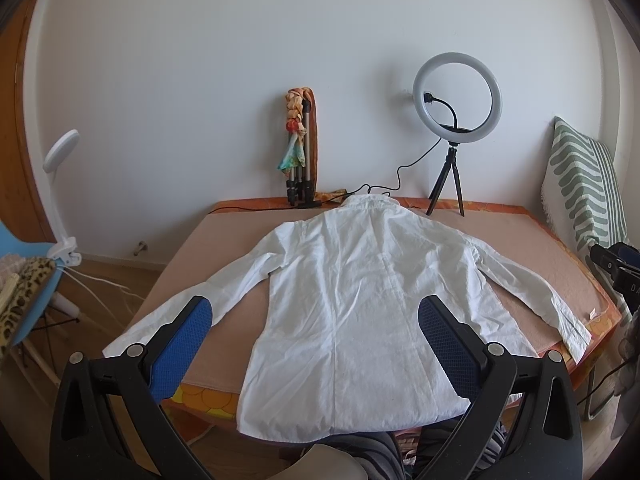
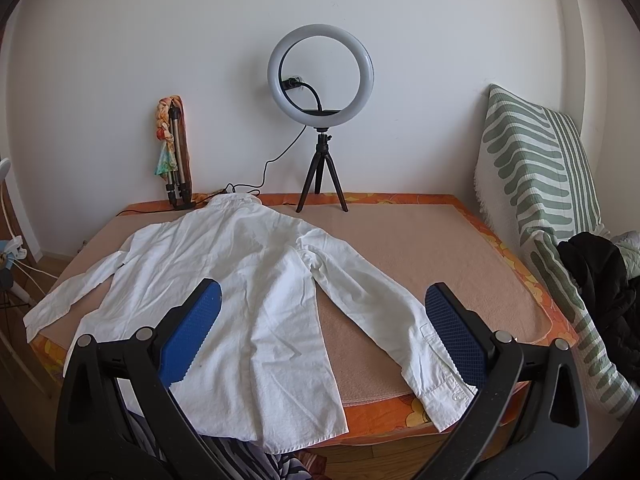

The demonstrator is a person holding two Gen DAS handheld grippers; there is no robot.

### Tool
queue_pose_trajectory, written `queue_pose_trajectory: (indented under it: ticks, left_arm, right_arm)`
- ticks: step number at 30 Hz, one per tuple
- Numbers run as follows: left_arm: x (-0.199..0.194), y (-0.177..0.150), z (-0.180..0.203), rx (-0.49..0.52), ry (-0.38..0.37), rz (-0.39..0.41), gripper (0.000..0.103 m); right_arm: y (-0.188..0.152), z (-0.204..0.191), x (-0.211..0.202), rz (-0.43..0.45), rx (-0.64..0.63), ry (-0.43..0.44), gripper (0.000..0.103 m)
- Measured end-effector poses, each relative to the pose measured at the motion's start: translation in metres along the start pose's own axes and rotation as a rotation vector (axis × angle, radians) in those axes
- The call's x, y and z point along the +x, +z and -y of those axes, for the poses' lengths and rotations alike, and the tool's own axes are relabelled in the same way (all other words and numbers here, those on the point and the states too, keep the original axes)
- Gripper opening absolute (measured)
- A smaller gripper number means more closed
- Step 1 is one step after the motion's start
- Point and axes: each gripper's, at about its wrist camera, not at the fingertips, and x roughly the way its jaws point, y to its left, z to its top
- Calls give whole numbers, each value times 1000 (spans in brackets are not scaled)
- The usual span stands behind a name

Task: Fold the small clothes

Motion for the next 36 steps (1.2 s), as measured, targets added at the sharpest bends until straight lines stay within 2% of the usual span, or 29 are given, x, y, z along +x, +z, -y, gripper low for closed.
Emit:
queue_pose_trajectory:
  ticks: [25,28,31,34,36]
  left_arm:
    - [-2,-6,-23,-26,35,-3,103]
    - [-2,-10,-33,-50,31,-4,103]
    - [5,-18,-53,-102,26,-37,103]
    - [12,-32,-81,-174,28,-79,103]
    - [15,-42,-101,-210,46,-97,103]
  right_arm:
    - [0,-15,-1,8,-19,14,103]
    - [1,-21,2,0,-28,32,103]
    - [3,-30,5,-5,-38,60,103]
    - [6,-44,10,-7,-45,111,103]
    - [11,-55,14,-12,-47,182,103]
